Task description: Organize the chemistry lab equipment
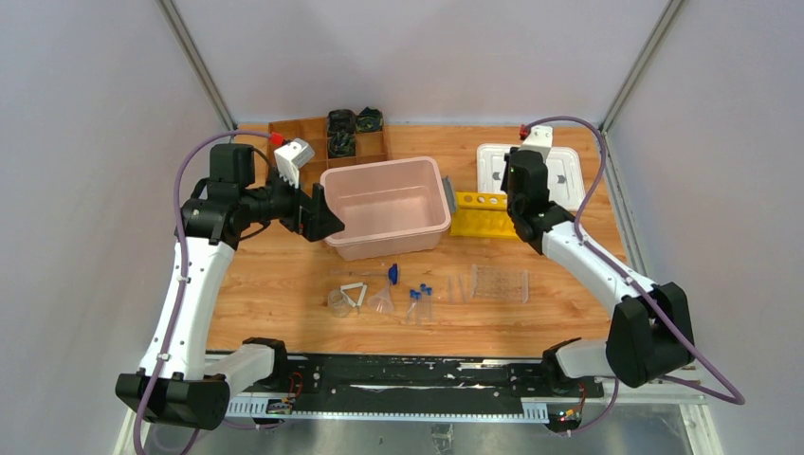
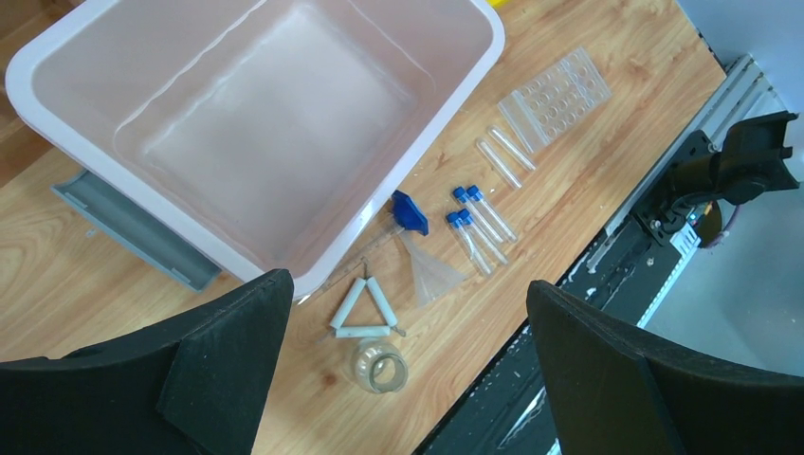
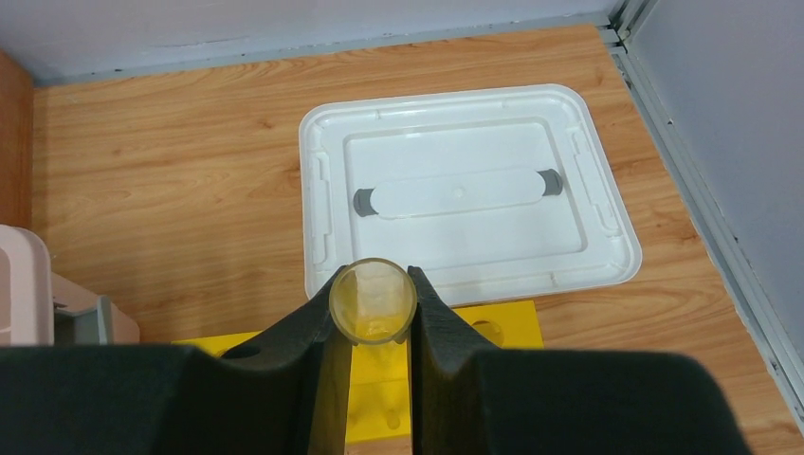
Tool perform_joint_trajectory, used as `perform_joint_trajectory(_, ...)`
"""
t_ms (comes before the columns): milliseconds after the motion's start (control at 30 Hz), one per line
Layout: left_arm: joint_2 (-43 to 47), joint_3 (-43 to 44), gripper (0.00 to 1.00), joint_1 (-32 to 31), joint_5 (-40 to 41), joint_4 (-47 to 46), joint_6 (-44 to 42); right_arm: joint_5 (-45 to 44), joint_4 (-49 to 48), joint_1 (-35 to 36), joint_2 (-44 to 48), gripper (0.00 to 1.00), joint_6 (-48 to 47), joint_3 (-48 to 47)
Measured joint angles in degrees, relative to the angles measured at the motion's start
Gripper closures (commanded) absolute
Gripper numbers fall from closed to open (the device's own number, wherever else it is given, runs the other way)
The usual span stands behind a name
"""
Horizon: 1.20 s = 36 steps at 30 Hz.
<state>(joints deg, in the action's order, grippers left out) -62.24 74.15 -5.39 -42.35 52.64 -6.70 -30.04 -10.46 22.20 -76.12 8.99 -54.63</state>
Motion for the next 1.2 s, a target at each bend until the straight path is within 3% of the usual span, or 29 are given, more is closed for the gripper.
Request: perform_joint_trajectory(1200, -1.33, 0.0, 0.0, 0.0, 1.79, 0.17, -0.13, 0.31, -6.1, -1.2, -6.43, 1.0, 4.66, 7.17)
